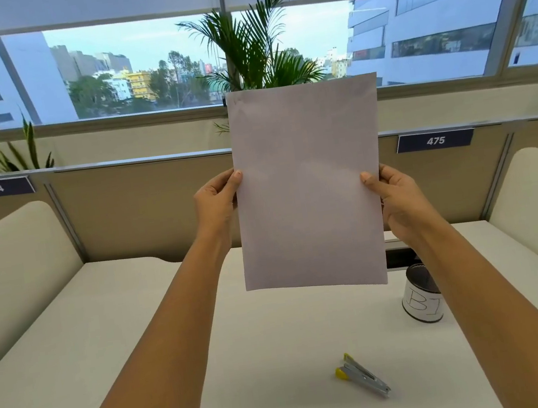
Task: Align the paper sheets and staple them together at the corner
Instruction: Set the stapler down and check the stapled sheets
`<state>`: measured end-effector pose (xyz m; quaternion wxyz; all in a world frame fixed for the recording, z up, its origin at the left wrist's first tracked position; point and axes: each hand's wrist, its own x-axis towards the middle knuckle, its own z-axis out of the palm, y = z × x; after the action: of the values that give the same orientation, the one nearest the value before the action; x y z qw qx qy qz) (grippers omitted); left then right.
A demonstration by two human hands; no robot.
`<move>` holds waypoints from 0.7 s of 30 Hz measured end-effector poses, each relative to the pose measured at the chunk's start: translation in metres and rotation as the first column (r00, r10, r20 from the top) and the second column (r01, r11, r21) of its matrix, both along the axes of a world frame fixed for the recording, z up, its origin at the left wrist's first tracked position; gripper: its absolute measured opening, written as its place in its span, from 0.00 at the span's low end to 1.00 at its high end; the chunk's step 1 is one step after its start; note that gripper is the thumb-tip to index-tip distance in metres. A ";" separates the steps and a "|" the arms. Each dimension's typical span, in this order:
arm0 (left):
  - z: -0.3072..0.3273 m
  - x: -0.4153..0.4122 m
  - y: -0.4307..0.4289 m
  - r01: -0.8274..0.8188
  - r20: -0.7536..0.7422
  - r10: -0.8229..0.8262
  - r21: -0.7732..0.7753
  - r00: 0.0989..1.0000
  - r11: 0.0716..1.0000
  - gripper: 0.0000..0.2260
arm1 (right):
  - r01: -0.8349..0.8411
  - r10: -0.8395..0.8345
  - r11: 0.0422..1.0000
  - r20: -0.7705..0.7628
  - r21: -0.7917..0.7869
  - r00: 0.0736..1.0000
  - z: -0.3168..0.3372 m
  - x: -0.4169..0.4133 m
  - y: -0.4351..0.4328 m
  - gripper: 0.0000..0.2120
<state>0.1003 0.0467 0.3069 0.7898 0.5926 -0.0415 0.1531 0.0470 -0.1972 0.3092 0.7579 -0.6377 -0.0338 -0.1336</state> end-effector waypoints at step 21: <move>0.029 -0.004 -0.011 -0.133 0.032 0.133 -0.007 0.991 0.991 0.12 | 0.143 -0.146 0.987 0.032 0.068 0.989 0.004 -0.008 0.014 0.11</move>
<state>0.0959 0.0360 0.3357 0.7785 0.5895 -0.0142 0.2151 0.0387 -0.1834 0.3134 0.7659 -0.6108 0.0029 -0.2009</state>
